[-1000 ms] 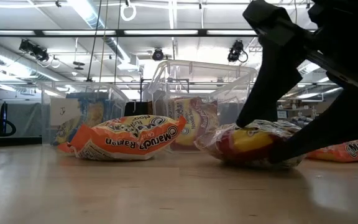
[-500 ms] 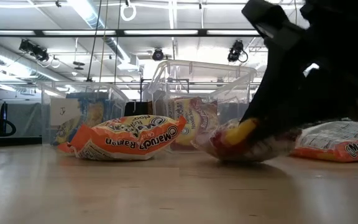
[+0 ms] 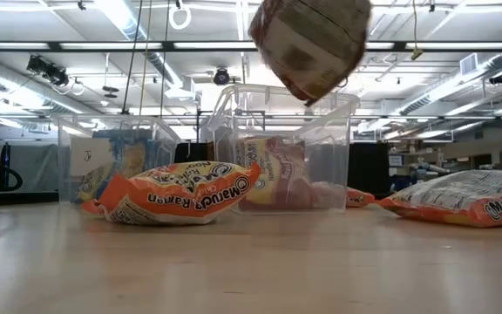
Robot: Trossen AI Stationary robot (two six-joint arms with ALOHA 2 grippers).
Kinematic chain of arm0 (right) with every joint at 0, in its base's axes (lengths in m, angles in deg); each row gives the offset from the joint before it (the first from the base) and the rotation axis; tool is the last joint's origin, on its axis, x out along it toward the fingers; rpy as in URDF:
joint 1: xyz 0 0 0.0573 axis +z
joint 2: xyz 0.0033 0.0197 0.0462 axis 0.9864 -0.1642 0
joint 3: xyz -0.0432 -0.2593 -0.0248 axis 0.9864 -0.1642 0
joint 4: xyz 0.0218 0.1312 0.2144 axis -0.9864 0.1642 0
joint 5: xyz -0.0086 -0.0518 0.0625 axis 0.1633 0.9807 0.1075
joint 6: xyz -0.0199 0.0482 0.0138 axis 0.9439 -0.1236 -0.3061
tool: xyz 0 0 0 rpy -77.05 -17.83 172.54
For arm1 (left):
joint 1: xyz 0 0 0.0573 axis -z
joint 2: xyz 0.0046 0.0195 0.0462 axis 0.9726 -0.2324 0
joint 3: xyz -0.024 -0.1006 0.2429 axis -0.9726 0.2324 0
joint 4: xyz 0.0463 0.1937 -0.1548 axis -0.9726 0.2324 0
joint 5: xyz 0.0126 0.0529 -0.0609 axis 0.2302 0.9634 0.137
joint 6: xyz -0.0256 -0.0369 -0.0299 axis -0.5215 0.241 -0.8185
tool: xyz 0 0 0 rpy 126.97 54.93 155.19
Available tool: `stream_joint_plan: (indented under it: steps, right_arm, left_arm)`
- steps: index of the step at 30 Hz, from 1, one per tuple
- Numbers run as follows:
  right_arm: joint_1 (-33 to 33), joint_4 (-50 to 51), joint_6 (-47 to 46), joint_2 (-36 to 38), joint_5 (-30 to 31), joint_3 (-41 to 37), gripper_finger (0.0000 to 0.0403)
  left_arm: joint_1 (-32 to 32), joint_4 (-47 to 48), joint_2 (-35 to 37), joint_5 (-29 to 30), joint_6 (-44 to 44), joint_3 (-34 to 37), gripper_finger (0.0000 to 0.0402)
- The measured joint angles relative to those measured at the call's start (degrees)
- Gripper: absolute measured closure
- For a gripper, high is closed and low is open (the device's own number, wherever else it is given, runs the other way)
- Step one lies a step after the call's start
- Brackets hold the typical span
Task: Sort Maruchan noodles
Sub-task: Put the red noodle pack into the middle transparent bin
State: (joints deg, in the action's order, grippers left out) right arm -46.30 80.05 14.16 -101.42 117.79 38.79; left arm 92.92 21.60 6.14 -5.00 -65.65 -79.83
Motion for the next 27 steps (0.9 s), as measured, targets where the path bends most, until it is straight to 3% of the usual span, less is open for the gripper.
stream_joint_plan:
  steps: [5,13,19,24,27]
  right_arm:
    - [-11.78,-6.04,0.29,11.37,-15.86,-5.98,0.0383]
    - [-33.01,-33.39,7.27,20.17,-42.80,-23.41,0.0382]
    - [-45.05,-45.37,4.23,17.76,-64.39,-31.46,0.0382]
    - [-49.29,-46.28,2.13,10.84,-77.53,-30.61,0.0382]
    - [-50.42,-46.22,-2.42,7.04,-81.79,-30.37,0.0381]
  left_arm:
    - [0.00,-3.81,0.00,-0.02,0.59,-0.01,0.0278]
    - [0.00,-4.64,0.00,-0.06,-1.52,0.00,0.0278]
    - [0.00,-4.72,0.00,-0.02,-5.50,0.00,0.0278]
    - [-0.13,-5.28,0.00,0.09,-5.52,-0.01,0.0278]
    - [-0.17,-5.75,0.00,1.24,-5.53,0.01,0.0278]
